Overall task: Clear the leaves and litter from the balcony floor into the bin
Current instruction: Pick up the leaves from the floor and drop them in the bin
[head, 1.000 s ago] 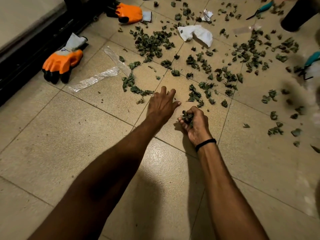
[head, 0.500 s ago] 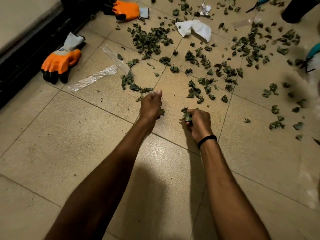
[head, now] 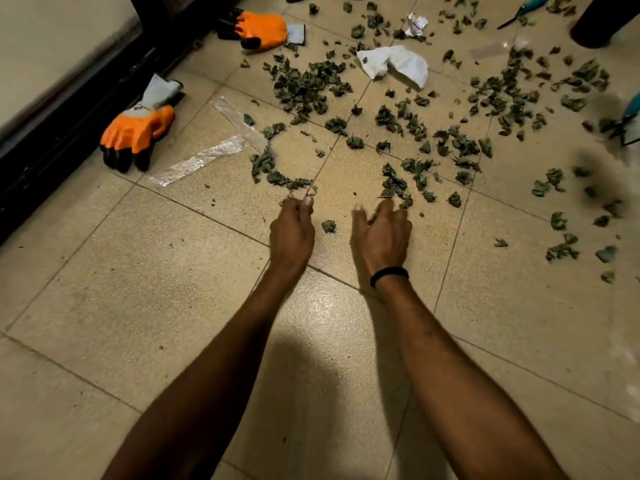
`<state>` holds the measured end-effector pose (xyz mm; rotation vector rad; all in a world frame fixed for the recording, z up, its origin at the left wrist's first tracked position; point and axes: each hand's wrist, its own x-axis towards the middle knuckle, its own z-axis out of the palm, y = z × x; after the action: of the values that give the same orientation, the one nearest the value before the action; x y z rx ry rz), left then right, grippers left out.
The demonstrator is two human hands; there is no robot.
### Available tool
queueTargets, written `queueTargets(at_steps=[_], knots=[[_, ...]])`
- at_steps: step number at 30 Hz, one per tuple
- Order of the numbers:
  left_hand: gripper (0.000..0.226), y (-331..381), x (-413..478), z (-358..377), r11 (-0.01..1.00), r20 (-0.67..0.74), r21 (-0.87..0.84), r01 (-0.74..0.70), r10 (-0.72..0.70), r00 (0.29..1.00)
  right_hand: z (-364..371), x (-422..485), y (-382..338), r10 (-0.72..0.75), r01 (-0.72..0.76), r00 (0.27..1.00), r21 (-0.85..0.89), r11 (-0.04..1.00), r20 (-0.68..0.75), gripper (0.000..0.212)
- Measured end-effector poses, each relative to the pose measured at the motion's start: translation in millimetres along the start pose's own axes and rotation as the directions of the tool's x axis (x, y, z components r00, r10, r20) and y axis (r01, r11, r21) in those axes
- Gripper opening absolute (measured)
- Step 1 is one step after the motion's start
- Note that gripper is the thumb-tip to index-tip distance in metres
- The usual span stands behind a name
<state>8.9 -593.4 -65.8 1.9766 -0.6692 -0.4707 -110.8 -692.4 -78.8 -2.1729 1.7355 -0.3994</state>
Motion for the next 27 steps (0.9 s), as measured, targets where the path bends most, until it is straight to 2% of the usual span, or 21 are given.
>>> queueTargets(at_steps=[2,4,7,8,10,11,12,13,14,15,16,18,20,22,24,27], knots=[[0.032,-1,-5,4,0.947,0.057,0.256,-0.193,0.185,0.981,11,-8,-4,-0.105,0.104,0.994,-0.090,0.991,-0.007,0.043],[0.029,-4,-10,11,0.842,0.150,0.449,-0.299,0.259,0.954,15,-12,-4,-0.154,0.148,0.986,-0.108,0.983,-0.056,0.032],[0.039,-9,-12,21,0.620,0.247,0.680,-0.392,0.309,0.918,9,-2,-3,-0.139,0.127,0.984,-0.103,0.986,-0.113,0.031],[0.043,-9,-12,23,0.578,0.258,0.712,-0.399,0.312,0.914,4,3,-2,-0.097,0.095,0.991,-0.027,0.995,-0.097,0.032],[0.044,-6,-10,25,0.550,0.244,0.740,-0.387,0.316,0.917,-10,13,2,0.048,-0.049,0.999,0.282,0.958,0.010,0.035],[0.041,-5,-9,26,0.553,0.236,0.743,-0.377,0.311,0.921,-19,15,2,0.143,-0.175,0.984,0.498,0.849,0.103,0.036],[0.038,-4,-8,27,0.570,0.230,0.733,-0.370,0.304,0.925,-27,17,3,0.242,-0.335,0.942,0.700,0.630,0.233,0.037],[0.034,-4,-6,27,0.614,0.220,0.705,-0.356,0.289,0.932,-33,18,3,0.296,-0.482,0.870,0.811,0.332,0.395,0.036],[0.030,-4,-4,25,0.690,0.205,0.641,-0.336,0.269,0.941,-39,18,2,0.295,-0.568,0.795,0.821,0.059,0.530,0.036],[0.026,-3,-2,23,0.782,0.185,0.545,-0.305,0.242,0.952,-43,19,2,0.268,-0.602,0.744,0.788,-0.130,0.612,0.037],[0.024,-1,1,21,0.870,0.164,0.422,-0.255,0.204,0.965,-45,20,3,0.243,-0.610,0.713,0.753,-0.247,0.657,0.038],[0.018,4,9,16,0.974,0.141,0.188,-0.123,0.097,0.985,-48,24,6,0.192,-0.605,0.690,0.702,-0.375,0.698,0.035],[0.015,11,18,16,0.988,0.169,0.139,-0.075,0.051,0.984,-49,25,9,0.150,-0.581,0.687,0.662,-0.474,0.711,0.029],[0.029,19,25,22,0.969,0.197,0.196,-0.151,0.112,0.974,-50,26,12,0.125,-0.543,0.687,0.621,-0.566,0.716,0.027],[0.034,26,28,34,0.927,0.218,0.269,-0.263,0.208,0.954,-54,24,16,0.105,-0.518,0.698,0.601,-0.609,0.709,0.028],[0.018,34,27,57,0.878,0.223,0.316,-0.360,0.300,0.927,-60,23,27,0.090,-0.517,0.713,0.608,-0.602,0.695,0.031]])
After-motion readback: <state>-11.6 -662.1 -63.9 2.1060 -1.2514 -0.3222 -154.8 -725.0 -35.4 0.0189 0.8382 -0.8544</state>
